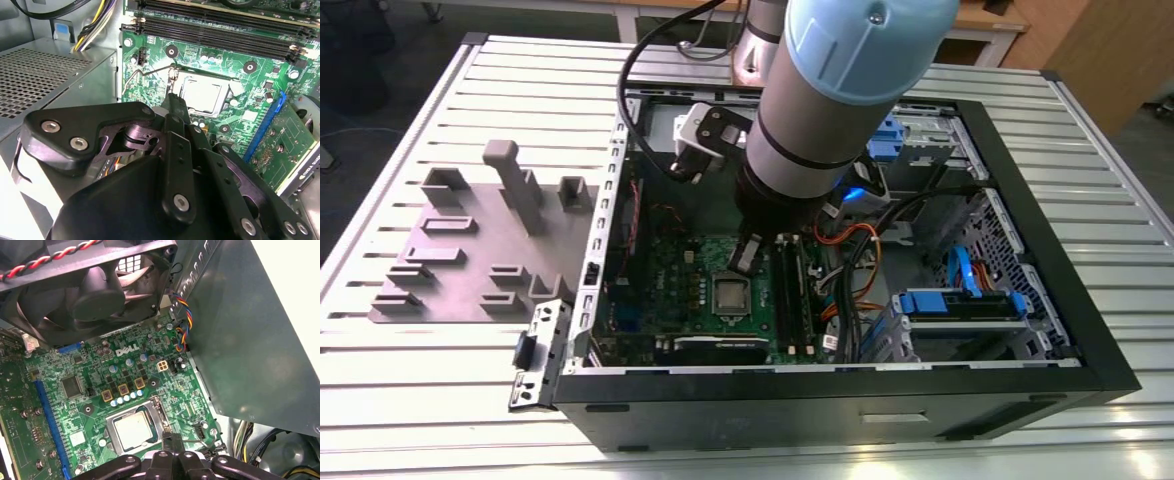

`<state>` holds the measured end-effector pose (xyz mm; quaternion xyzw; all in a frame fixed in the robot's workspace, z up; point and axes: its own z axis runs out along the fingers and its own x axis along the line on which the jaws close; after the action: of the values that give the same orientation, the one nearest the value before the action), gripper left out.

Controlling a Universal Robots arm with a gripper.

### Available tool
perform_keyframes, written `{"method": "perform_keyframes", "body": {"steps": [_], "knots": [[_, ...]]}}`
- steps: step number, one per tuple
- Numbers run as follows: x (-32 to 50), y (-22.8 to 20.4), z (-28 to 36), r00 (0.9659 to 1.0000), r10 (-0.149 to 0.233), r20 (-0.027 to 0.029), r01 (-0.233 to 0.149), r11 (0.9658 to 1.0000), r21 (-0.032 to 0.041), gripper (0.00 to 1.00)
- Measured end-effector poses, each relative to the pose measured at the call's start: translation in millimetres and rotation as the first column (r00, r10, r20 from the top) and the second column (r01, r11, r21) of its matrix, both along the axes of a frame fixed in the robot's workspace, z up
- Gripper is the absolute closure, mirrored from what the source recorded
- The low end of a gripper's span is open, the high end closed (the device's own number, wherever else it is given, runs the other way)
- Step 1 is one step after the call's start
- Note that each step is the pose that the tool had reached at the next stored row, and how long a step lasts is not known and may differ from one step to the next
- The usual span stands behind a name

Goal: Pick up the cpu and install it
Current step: 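Close the cpu cover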

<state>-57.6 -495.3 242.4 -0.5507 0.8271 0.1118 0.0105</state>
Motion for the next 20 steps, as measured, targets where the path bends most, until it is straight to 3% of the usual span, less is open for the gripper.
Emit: {"method": "perform_keyframes", "body": {"steps": [6,13,20], "knots": [[-0.7,-0.9,0.0,1.0000,0.000,0.0000,0.000,1.0000,0.0000,0.89],[-9.0,-4.0,0.0,1.0000,0.000,0.0010,0.000,1.0000,0.0000,0.89],[-13.2,-10.2,-0.2,0.9999,0.011,0.0038,-0.011,0.9999,0.0000,0.89]]}}
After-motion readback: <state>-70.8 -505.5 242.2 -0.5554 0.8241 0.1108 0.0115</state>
